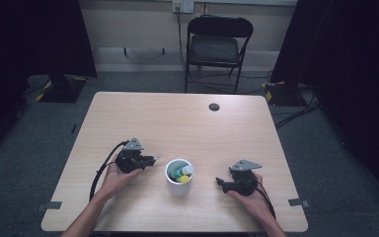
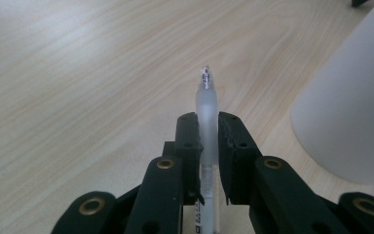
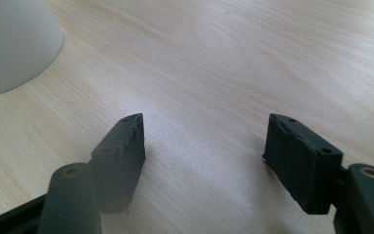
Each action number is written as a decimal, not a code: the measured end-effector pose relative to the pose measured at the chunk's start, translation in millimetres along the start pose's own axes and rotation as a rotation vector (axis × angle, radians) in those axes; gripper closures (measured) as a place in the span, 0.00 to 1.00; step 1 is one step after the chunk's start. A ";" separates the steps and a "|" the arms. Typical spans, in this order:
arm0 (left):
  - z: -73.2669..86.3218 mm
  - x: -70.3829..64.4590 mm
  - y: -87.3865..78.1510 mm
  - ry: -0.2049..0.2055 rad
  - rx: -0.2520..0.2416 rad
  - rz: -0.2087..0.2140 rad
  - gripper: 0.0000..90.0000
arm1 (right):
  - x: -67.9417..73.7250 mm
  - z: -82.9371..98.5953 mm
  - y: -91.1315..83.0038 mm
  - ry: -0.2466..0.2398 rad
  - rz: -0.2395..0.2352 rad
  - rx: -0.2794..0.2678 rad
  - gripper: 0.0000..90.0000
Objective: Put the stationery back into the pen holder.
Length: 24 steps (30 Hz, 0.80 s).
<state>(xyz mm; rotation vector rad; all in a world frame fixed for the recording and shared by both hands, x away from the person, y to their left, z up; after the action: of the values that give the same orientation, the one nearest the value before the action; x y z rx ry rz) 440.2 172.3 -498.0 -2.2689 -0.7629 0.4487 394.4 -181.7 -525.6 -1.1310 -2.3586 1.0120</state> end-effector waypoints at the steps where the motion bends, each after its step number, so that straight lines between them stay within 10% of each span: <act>1: -0.7 0.3 -1.2 -0.006 -0.011 0.003 0.89 | 0.0 -0.1 0.2 -0.002 -0.002 -0.002 0.34; 24: -14.9 0.1 -28.6 -0.033 -0.152 0.049 0.89 | -0.3 -0.3 0.3 -0.002 -0.005 0.000 0.34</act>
<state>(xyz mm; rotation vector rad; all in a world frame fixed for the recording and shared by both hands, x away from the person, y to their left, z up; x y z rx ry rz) 436.5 181.8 -467.4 -2.4314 -0.7822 0.4657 394.9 -181.7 -525.6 -1.1233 -2.3614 1.0120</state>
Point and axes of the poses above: each handheld gripper's, and its own axes: y roughly forward along the jaws, z roughly out of its underside, x roughly to its left, the point moved 4 cm from there along y, roughly forward along the jaws, and after that the axes turned 5 degrees about x, right-handed, at the moved point
